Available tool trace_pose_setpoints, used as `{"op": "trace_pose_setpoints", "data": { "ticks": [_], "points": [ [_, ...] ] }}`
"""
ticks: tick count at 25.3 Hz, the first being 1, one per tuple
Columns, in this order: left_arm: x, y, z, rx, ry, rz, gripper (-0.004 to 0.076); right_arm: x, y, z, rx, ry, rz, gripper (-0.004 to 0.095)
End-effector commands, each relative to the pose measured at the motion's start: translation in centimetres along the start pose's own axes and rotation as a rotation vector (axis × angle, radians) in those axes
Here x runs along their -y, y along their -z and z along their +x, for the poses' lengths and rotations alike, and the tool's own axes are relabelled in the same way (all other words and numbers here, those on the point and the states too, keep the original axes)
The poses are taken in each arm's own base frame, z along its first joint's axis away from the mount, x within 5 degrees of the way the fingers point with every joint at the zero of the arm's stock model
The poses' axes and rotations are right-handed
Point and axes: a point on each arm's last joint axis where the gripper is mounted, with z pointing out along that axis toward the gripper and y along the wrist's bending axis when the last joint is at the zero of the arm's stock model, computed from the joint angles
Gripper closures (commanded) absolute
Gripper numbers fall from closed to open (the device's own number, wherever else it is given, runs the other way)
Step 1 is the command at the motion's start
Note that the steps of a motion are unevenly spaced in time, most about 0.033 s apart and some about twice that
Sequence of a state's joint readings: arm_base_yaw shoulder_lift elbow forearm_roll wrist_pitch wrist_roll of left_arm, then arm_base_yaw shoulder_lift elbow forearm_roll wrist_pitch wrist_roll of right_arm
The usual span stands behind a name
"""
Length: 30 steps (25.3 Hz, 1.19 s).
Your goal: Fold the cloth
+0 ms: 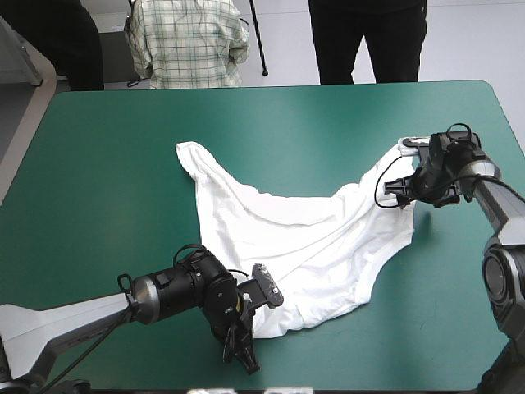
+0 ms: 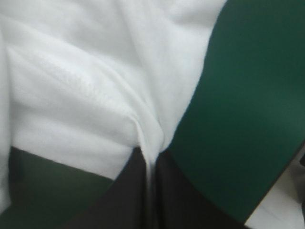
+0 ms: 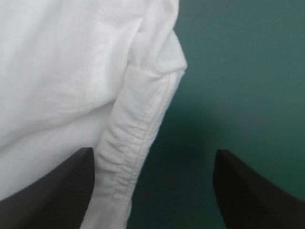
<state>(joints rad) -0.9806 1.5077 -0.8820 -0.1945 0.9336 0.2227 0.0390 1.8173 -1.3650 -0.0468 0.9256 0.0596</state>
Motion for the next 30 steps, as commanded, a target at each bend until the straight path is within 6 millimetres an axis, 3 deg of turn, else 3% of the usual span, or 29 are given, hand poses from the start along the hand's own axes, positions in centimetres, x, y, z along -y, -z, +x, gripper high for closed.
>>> {"op": "trace_pose_setpoints", "data": {
  "ticks": [1, 6, 12, 15, 17, 21, 22, 23, 24, 25, 26, 27, 28, 29, 30],
  "points": [
    [1.2, 0.9, 0.1, 0.03, 0.048, 0.069, 0.0733, 0.3, 1.4, -0.8, 0.074, -0.004, -0.016, 0.0289],
    [1.2, 0.9, 0.0, 0.042, 0.075, 0.067, 0.0733, -0.3, -1.1, -0.8, 0.008, 0.005, -0.066, 0.0502],
    [1.0, 0.9, 0.0, 0.053, 0.078, 0.053, 0.0733, -0.4, -2.1, -0.8, -0.017, 0.009, -0.08, 0.0926],
    [0.7, 1.6, -0.3, 0.08, 0.081, 0.003, 0.0733, -0.4, -1.1, -0.8, 0.001, 0.009, -0.081, 0.0925],
    [0.3, 3.3, -0.5, 0.115, 0.086, -0.071, 0.0733, -0.3, 0.4, -0.9, 0.037, 0.012, -0.078, 0.0925],
    [-0.2, 10.0, -1.0, 0.255, 0.112, -0.227, 0.0733, -0.1, 6.7, -0.8, 0.165, 0.026, -0.077, 0.0925],
    [0.0, 14.5, -1.1, 0.362, 0.129, -0.285, 0.0733, 0.0, 10.4, -0.5, 0.24, 0.032, -0.077, 0.0925],
    [0.1, 16.9, -1.0, 0.414, 0.132, -0.312, 0.0733, 0.1, 12.6, -0.3, 0.294, 0.032, -0.08, 0.0925],
    [0.4, 21.0, -0.4, 0.508, 0.138, -0.358, 0.0733, 0.2, 17.2, 0.6, 0.42, 0.027, -0.095, 0.0925],
    [0.6, 23.3, 0.0, 0.564, 0.143, -0.383, 0.0733, 0.1, 19.6, 1.1, 0.493, 0.022, -0.111, 0.0925],
    [0.9, 27.5, 0.9, 0.665, 0.157, -0.429, 0.0733, 0.1, 24.3, 2.3, 0.642, 0.017, -0.135, 0.0925],
    [1.0, 29.1, 1.2, 0.723, 0.153, -0.443, 0.0733, 0.2, 26.2, 2.8, 0.703, 0.018, -0.137, 0.0925],
    [1.6, 32.9, 2.2, 0.858, 0.139, -0.465, 0.0733, 0.3, 30.1, 4.3, 0.823, 0.019, -0.15, 0.0925],
    [1.9, 34.6, 2.9, 0.922, 0.132, -0.469, 0.0733, 0.2, 31.5, 4.9, 0.865, 0.018, -0.167, 0.0925],
    [2.5, 37.6, 4.4, 1.035, 0.119, -0.486, 0.0733, 0.1, 34.6, 6.4, 0.968, 0.019, -0.196, 0.0925]
  ]
}}
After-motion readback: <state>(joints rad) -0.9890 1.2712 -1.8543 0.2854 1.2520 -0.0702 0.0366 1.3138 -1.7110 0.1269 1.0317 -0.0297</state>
